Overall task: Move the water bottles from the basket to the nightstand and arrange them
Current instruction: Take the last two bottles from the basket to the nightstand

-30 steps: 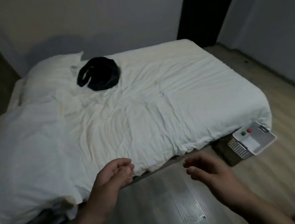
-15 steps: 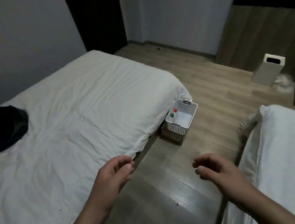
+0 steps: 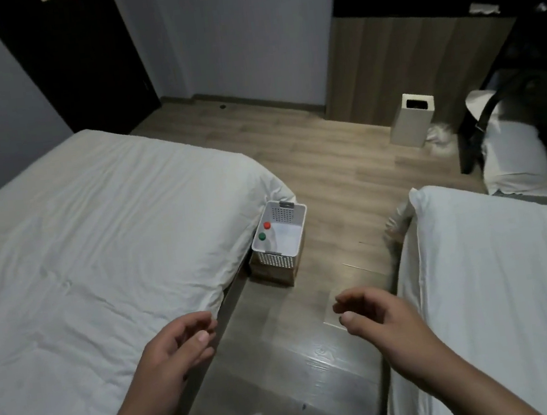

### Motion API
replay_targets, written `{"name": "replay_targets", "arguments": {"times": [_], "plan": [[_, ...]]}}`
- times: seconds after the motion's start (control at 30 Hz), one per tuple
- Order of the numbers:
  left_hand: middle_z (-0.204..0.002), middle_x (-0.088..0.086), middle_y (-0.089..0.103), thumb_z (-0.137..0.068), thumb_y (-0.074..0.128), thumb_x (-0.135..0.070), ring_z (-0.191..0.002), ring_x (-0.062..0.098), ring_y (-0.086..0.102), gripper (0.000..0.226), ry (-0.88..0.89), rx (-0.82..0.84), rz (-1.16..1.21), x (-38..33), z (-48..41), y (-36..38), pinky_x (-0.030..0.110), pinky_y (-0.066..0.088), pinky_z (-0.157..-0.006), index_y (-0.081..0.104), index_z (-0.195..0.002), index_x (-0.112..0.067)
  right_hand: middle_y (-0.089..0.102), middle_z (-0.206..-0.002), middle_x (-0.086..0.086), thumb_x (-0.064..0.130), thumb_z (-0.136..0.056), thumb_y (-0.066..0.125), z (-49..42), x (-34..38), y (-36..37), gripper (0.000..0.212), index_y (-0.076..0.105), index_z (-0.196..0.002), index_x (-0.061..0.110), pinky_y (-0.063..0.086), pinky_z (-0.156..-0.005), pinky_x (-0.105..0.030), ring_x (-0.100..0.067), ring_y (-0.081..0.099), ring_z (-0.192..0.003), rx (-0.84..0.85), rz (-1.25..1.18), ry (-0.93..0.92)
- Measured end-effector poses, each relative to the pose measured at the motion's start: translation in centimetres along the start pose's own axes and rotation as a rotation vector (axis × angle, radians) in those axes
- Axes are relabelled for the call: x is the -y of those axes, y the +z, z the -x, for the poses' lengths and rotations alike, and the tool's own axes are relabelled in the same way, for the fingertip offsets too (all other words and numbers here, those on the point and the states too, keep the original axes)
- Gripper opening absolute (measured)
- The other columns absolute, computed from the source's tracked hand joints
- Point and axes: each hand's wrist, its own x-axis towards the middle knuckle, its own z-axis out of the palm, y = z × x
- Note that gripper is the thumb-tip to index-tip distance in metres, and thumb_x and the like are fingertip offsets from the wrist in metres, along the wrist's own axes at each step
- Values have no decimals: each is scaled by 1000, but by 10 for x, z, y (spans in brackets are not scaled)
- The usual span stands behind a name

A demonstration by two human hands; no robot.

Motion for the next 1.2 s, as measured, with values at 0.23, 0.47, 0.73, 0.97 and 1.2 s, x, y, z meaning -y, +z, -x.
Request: {"name": "replay_targets", "arguments": {"times": [0.23,0.47,0.73,0.97,1.2], "plan": [[-99,15,73,-90,49,8,-95,22,70,24,-6,31,14,-16,-90,-14,26,58,-77,66,-103,-3,73,-96,-2,7,-84,68,-72,24,17,18,70,-95,21,54,-86,-31,-19,67,-94,-37,14,28],[-96,11,75,-90,53,8,-103,31,66,22,-48,151,-22,-39,-189,-18,29,57,-79,67,-104,-3,74,-95,3,5,-84,67,-141,54,28,20,70,-95,21,55,-82,-29,-12,68,-90,-145,-33,48],[-100,10,75,-72,68,-12,-102,22,68,33,-63,376,-81,-73,-266,75,36,56,-86,68,-104,-7,75,-97,1,3,-83,68,-172,45,-33,20,71,-95,18,53,-85,-30,-14,69,-94,-331,-116,108],[-96,6,76,-67,65,-16,-94,15,70,34,-58,437,-102,-86,-304,195,26,58,-78,69,-99,-7,75,-96,-2,-1,-83,66,-202,26,-132,20,71,-95,14,53,-90,-37,-19,69,-96,-419,-177,122],[-96,6,76,-88,59,7,-96,17,70,22,-3,444,-145,-107,-322,306,27,56,-82,67,-104,-5,74,-96,0,3,-85,66,-227,28,-243,18,71,-95,17,54,-92,-38,-13,68,-94,-413,-152,117]]}}
